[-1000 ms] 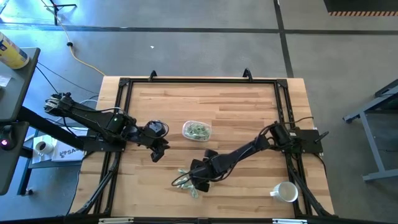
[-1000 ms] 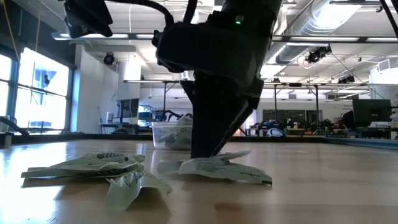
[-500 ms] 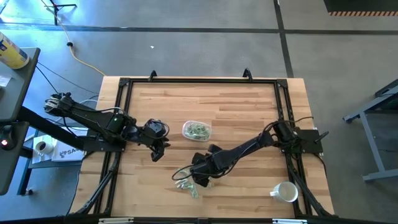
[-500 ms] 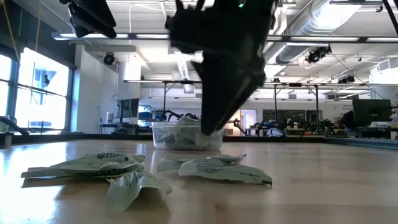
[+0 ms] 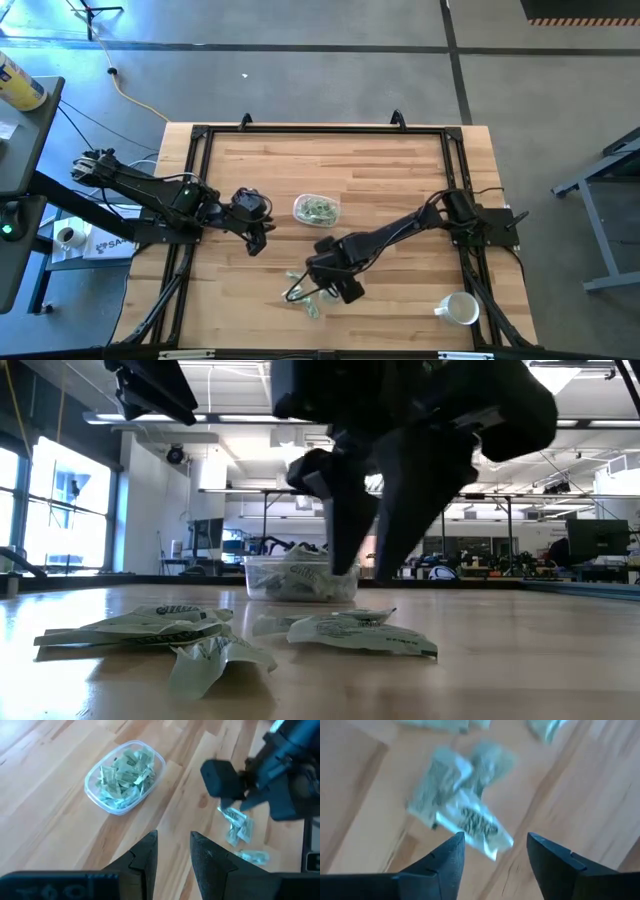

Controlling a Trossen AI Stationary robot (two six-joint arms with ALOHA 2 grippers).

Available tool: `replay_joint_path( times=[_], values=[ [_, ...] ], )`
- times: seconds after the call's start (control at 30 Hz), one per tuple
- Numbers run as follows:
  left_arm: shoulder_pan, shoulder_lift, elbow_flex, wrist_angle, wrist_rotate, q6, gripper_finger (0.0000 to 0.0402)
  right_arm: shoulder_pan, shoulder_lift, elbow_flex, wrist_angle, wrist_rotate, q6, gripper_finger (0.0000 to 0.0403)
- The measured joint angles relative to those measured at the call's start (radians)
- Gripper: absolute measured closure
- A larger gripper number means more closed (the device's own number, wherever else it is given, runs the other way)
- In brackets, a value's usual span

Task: Pick and place Stevia / Truvia into bins
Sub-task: Put the stevia packet into the transparent container

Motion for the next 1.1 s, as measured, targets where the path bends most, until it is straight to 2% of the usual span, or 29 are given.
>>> replay_joint_path(
  times=[0.2,0.43,0.63,0.87,1.0,1.1],
  values=[
    [0.0,0.0,0.0,0.003,-0.004,-0.07,0.0254,0.002,0.047,0.0,0.064,-0.024,-0.048,0.0192],
    [0.0,0.0,0.0,0.013,-0.007,-0.101,0.0254,-0.004,0.065,0.0,0.022,0.005,-0.079,0.0209],
    [0.0,0.0,0.0,0.013,-0.013,-0.1,0.0254,-0.03,0.061,0.0,-0.062,-0.005,-0.048,0.0274],
    [0.0,0.0,0.0,0.013,-0.015,-0.1,0.0254,-0.06,0.06,0.027,-0.138,-0.001,-0.053,0.0387],
    [0.0,0.0,0.0,0.011,-0.015,-0.099,0.0254,-0.101,0.056,0.115,-0.209,0.026,-0.015,0.0391],
    [0.0,-0.002,0.0,0.002,-0.015,-0.09,0.0254,-0.147,0.046,0.239,-0.291,0.064,0.028,0.0399]
  ],
)
